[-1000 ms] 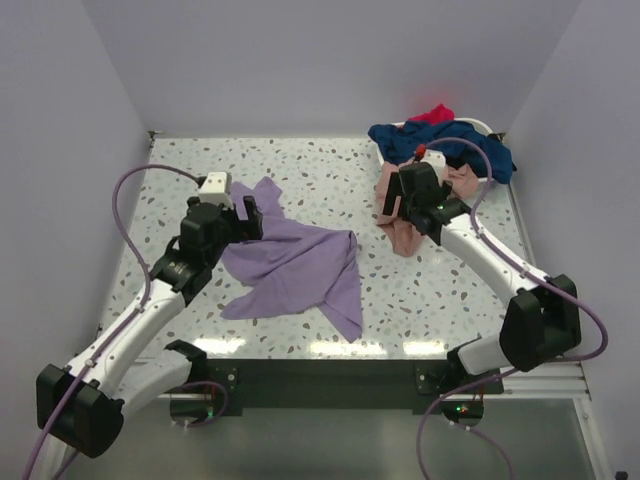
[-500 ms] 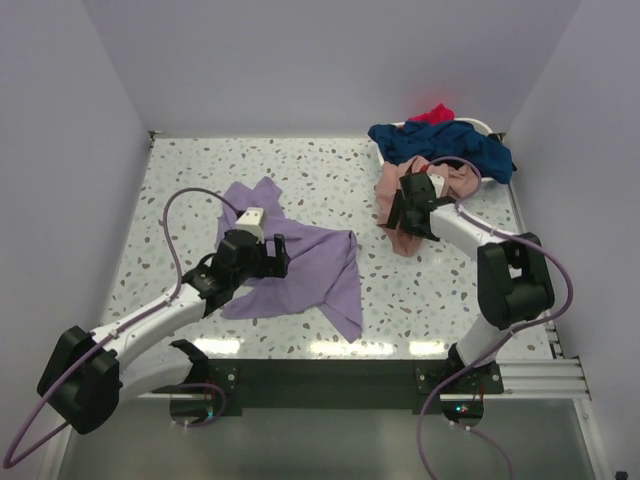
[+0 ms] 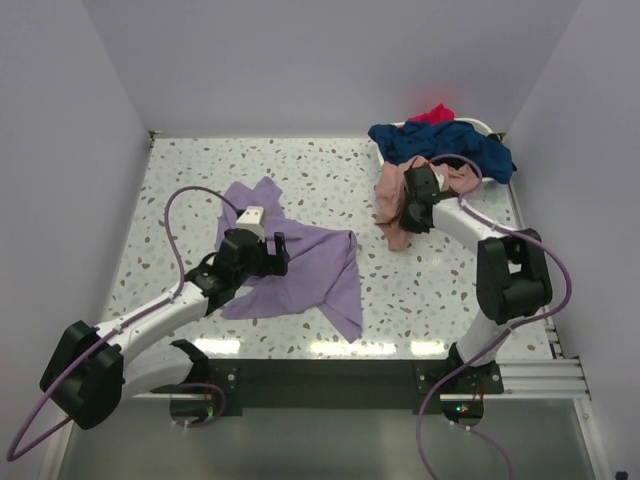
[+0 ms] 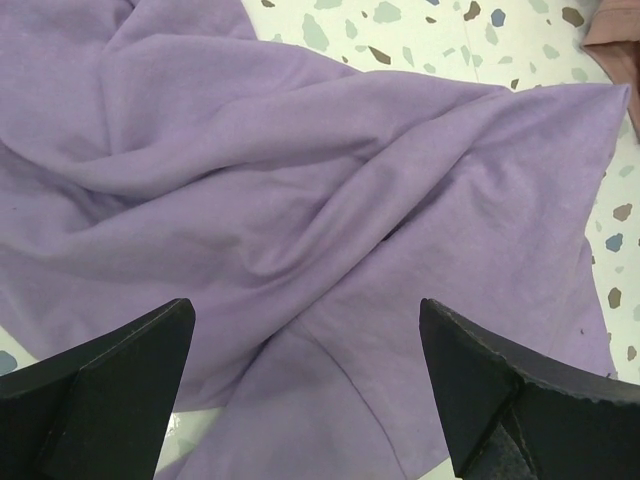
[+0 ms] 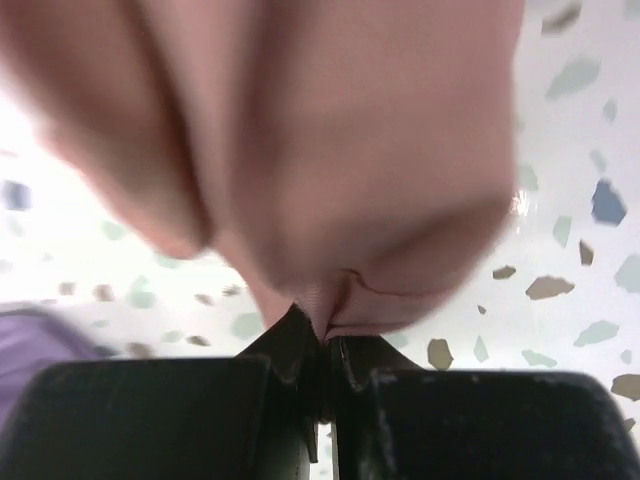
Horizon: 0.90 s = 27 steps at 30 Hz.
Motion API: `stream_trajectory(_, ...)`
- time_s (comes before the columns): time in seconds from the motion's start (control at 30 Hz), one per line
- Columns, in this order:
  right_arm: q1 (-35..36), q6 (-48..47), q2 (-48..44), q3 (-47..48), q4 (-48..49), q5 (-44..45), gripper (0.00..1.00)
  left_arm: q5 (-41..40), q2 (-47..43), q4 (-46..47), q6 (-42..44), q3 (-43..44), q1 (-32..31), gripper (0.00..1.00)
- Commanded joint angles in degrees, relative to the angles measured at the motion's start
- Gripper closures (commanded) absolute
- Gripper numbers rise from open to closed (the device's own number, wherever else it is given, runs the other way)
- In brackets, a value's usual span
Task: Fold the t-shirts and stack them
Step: Move the tshirt to the center of the board, then flatten the tshirt out
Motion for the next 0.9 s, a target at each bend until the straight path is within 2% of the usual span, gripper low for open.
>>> stream_trajectory(0.0, 0.0, -3.2, -7.1, 10.0, -1.3, -2.2, 1.00, -2.0, -0.8, -0.4, 1.3, 2.3, -0.2, 0.00)
stream_trajectory(0.03, -0.3, -4.2, -6.6, 12.9, -2.4, -1.4, 1.00, -2.0, -0.7, -0.3, 1.2, 2.4, -0.2, 0.00)
stream_trajectory(0.1, -1.5, -6.9, -4.1, 24.5, -7.1, -0.7, 1.00, -1.5, -0.4, -0.1, 1.3, 2.7, -0.2, 0.00)
stream_trajectory(0.13, -2.2, -7.6, -0.6, 28.7, -8.3, -1.0, 1.00, -1.4, -0.2, -0.1, 1.2, 2.9, -0.2, 0.00)
stream_trajectory(0.17, -2.7, -8.4, 1.1, 36.3, -9.2, -1.2, 1.00, -1.3, -0.1, -0.1, 1.2, 2.9, -0.2, 0.00)
stream_trajectory(0.37, -10.3, -6.6, 16.5, 62.6, -14.7, 0.6, 0.98, -1.3, -0.1, -0.1, 2.8, 3.1, -0.2, 0.02)
stream_trajectory(0.4, -11.6, -6.6, 17.9, 65.1, -16.2, 1.2, 0.93, -1.1, 0.4, -0.7, 3.1, 3.2, -0.2, 0.02)
stream_trajectory(0.43, -12.1, -7.0, 19.1, 69.6, -17.5, 1.2, 0.65, -0.7, 0.7, -0.9, 3.9, 3.6, -0.2, 0.02)
stream_trajectory(0.47, -12.3, -7.3, 20.2, 71.0, -19.7, 1.1, 0.48, -0.8, 1.3, -1.2, 4.4, 3.8, -0.9, 0.02)
stream_trajectory(0.5, -12.2, -7.4, 19.6, 71.4, -19.8, 1.6, 0.35, -1.3, 1.6, -1.3, 4.7, 4.1, -1.7, 0.03)
stream_trajectory(0.53, -11.9, -7.6, 17.8, 67.4, -19.2, 1.2, 0.27, -2.0, 1.9, -1.4, 5.6, 4.4, -2.7, 0.03)
stream_trajectory(0.57, -11.5, -7.9, 15.3, 63.4, -17.4, 0.6, 0.26, -3.7, 2.2, -1.0, 6.0, 4.6, -3.8, 0.04)
stream_trajectory(0.6, -9.8, -8.3, 8.3, 58.5, -12.4, 1.2, 0.23, -4.6, 3.0, -1.0, 6.0, 4.9, -6.1, 0.04)
stream_trajectory(0.63, -8.8, -9.3, 4.8, 48.7, -9.8, 2.2, 0.19, -5.3, 3.5, -1.0, 6.0, 5.1, -7.2, 0.04)
stream_trajectory(0.67, -6.9, -9.4, 1.5, 44.3, -5.8, 3.5, 0.16, -5.8, 4.8, -0.8, 6.0, 5.2, -9.2, 0.04)
stream_trajectory(0.7, -6.2, -9.5, -4.9, 40.2, -4.5, 3.4, 0.13, -6.0, 5.5, -0.7, 5.9, 5.6, -10.3, 0.04)
stream_trajectory(0.73, -5.6, -8.9, -7.3, 33.9, -3.8, 3.1, 0.13, -5.9, 6.0, -0.7, 5.8, 5.7, -11.5, 0.04)
stream_trajectory(0.87, -2.6, -7.3, -18.0, 20.8, -2.3, 2.9, 0.13, -6.2, 8.3, 0.1, 4.6, 6.2, -18.1, 0.04)
